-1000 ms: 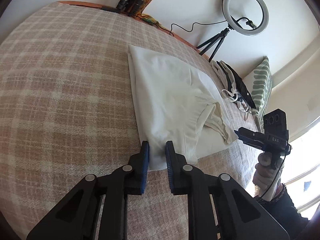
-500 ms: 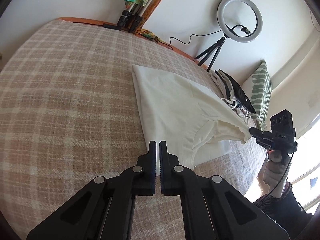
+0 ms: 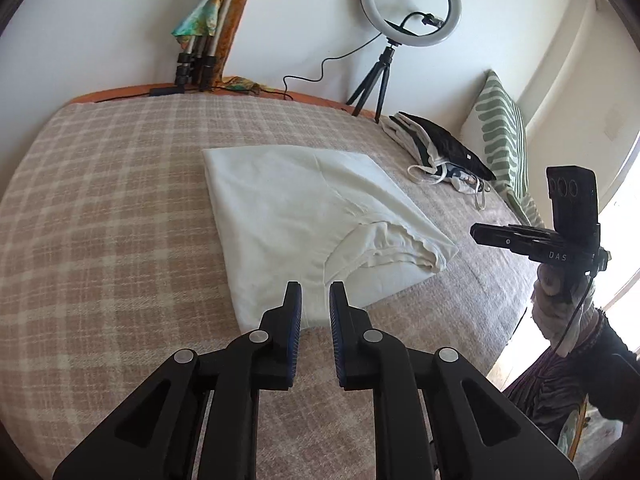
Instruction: Fold small clothes
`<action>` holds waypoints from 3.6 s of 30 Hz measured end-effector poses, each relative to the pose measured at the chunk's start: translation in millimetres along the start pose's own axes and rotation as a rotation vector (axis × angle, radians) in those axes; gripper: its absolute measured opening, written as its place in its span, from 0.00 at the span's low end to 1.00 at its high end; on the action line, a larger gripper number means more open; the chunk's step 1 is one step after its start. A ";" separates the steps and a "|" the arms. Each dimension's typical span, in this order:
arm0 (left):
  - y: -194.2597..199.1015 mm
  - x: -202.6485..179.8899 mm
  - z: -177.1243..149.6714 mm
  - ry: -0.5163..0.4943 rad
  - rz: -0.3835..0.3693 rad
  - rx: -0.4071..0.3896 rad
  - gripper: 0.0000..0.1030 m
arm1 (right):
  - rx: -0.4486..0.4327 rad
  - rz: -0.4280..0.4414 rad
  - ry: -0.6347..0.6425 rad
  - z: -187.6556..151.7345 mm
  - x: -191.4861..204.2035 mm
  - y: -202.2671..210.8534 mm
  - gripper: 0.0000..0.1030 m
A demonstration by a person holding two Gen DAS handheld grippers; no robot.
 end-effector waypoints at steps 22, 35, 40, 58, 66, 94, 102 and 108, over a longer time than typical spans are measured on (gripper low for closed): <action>-40.1 -38.7 -30.1 -0.387 0.192 0.091 0.36 | 0.139 -0.249 0.329 -28.5 29.7 -50.5 0.23; -33.7 -20.6 -16.1 -0.313 0.192 0.062 0.03 | 0.128 -0.142 0.303 -28.6 36.1 -40.4 0.08; -35.0 -19.5 -17.0 -0.310 0.189 0.064 0.02 | 0.142 -0.219 0.363 -35.9 38.6 -47.2 0.24; -16.1 -17.4 -4.8 -0.279 0.176 -0.004 0.01 | -0.004 -0.226 0.275 -1.1 21.7 -16.4 0.02; -29.0 -30.8 -19.8 -0.384 0.186 0.048 0.19 | 0.093 -0.149 0.315 -16.3 26.1 -31.7 0.18; -23.8 -27.9 -14.9 -0.422 0.175 0.041 0.03 | 0.047 -0.164 0.353 -7.4 24.5 -19.5 0.06; -22.1 -30.3 -33.0 -0.404 0.117 0.130 0.03 | 0.167 -0.084 0.396 -26.8 30.9 -26.3 0.06; -4.1 -20.2 2.6 -0.256 0.081 0.003 0.12 | 0.018 -0.056 0.213 13.6 7.9 -11.1 0.21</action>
Point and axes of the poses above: each gripper's, at about its wrist camera, not at the fingertips, and y roughly against the way its jaws point, x to its left, z to its top, the point moved 5 cm from there along -y, roughly the way its jaws point, and after that the axes turned 5 degrees about z, right-handed, at the moved point
